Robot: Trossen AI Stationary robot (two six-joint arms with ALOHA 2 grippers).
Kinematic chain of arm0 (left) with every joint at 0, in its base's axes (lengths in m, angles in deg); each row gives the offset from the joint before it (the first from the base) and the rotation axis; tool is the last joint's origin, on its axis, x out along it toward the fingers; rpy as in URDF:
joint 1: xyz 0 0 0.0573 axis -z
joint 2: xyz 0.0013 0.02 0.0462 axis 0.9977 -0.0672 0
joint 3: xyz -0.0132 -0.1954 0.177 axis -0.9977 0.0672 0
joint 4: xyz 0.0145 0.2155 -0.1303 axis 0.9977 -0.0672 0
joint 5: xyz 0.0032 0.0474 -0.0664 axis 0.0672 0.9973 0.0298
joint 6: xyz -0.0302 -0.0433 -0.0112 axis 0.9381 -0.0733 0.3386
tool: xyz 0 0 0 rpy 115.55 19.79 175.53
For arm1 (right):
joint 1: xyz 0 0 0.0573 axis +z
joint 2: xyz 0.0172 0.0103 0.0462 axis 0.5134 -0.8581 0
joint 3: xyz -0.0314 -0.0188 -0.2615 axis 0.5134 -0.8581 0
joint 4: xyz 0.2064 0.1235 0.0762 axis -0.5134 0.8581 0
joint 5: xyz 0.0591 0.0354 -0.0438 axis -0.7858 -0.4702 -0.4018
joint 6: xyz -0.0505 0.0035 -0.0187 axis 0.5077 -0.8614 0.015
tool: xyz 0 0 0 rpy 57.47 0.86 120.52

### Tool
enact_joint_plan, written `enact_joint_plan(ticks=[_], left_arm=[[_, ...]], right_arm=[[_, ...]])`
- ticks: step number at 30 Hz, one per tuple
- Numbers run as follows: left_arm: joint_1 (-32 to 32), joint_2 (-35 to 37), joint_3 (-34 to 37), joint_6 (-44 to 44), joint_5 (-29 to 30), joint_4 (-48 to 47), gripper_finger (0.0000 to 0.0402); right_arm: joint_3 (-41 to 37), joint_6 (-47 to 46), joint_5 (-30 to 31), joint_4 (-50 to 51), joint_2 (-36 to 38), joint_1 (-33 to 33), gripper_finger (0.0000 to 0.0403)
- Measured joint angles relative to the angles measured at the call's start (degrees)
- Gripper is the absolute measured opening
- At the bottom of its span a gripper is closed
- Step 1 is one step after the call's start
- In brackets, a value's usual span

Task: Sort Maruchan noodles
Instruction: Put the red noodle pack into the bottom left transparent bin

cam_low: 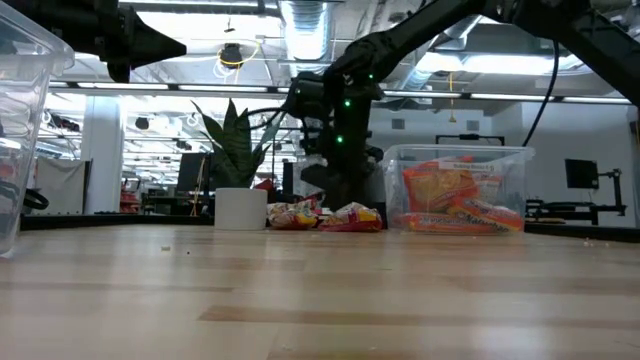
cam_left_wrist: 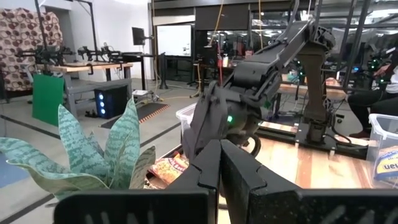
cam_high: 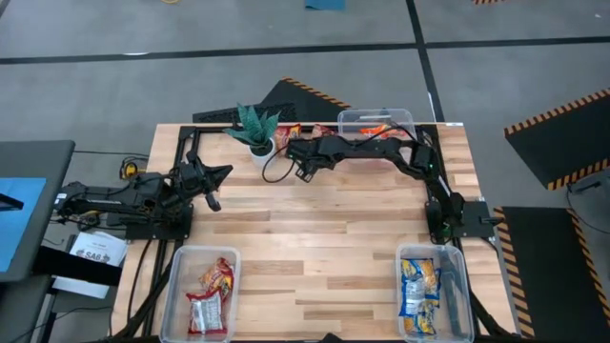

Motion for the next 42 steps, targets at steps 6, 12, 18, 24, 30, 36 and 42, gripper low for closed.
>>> enact_joint_plan(ticks=[6,12,18,24,30,36,42], left_arm=[[0.0,0.0,0.0,0.0,0.1,0.0,0.0000],[0.0,0.0,0.0,0.1,0.1,0.0,0.0000],[0.0,0.0,0.0,0.2,0.0,0.0,0.0000],[0.0,0.0,0.0,0.2,0.0,-0.1,0.0000],[0.0,0.0,0.0,0.2,0.0,-0.3,0.0000],[0.0,0.0,0.0,0.2,0.0,-0.4,0.0000],[0.0,0.0,0.0,0.2,0.0,-0.5,0.0000]], right_arm=[[2.2,1.6,4.7,0.4,0.1,-0.1,0.0254],[2.3,0.9,3.7,0.7,-0.4,-1.4,0.0254],[2.3,0.1,0.5,2.3,-1.8,-2.8,0.0254],[2.3,0.4,0.1,4.3,-2.7,-3.4,0.0254],[2.4,2.6,0.7,5.5,-3.9,-3.0,0.0207],[2.5,4.8,2.8,6.5,-4.1,-1.3,0.0038],[2.2,5.9,-0.8,8.1,-1.8,3.0,0.0011]])
